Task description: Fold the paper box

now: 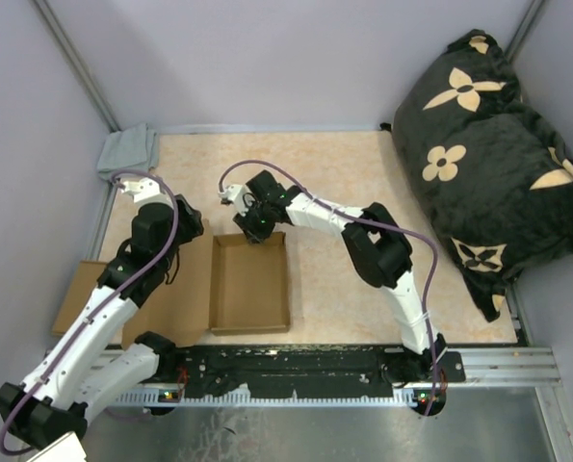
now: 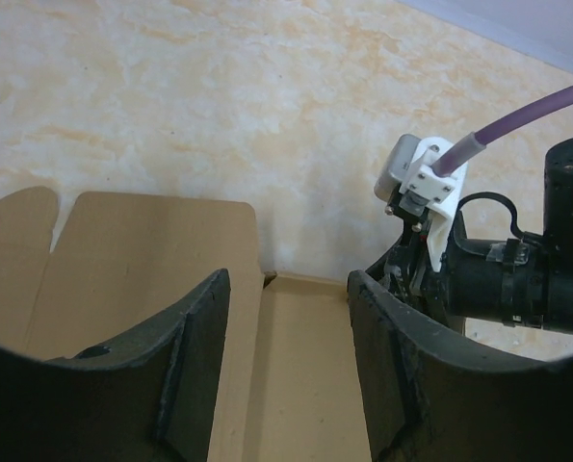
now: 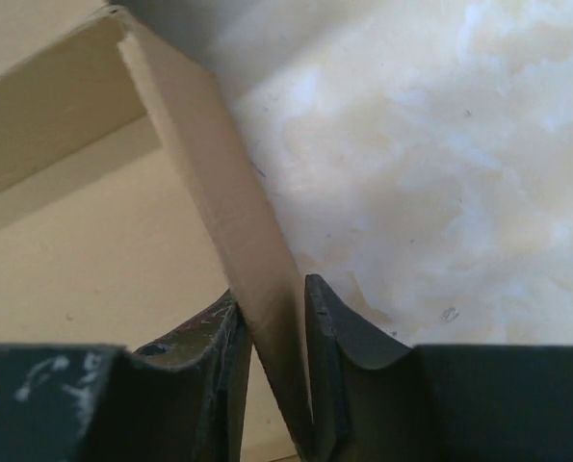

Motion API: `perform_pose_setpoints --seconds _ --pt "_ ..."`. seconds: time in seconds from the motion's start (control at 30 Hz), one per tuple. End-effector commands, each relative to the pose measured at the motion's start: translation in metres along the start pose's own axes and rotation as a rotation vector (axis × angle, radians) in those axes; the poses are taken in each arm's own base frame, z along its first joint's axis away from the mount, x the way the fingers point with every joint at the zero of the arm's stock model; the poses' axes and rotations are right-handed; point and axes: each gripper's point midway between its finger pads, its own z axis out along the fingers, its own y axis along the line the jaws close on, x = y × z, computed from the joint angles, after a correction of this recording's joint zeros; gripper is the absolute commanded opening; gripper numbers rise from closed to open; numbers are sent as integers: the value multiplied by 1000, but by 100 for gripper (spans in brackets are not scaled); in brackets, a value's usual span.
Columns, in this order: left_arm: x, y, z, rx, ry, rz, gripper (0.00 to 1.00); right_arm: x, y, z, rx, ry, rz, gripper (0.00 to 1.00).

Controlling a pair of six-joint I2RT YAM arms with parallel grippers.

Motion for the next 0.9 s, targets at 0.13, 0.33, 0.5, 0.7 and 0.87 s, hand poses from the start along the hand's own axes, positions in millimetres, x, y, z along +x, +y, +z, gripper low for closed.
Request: perform_pose_setpoints --seconds 0.13,0.33,0.5,0.7,0.87 --pt "7 -15 18 36 36 9 59 11 -80 -43 258 11 278 6" --pt "4 -44 57 65 72 40 61 72 -108 -101 407 87 497 0" --pt "14 -54 119 -30 224 35 63 111 -69 -120 415 157 713 0" --pt "26 -48 181 -90 426 -14 61 132 -21 -133 394 189 909 10" --pt "22 -24 181 -159 432 19 63 79 -6 -166 313 39 838 58"
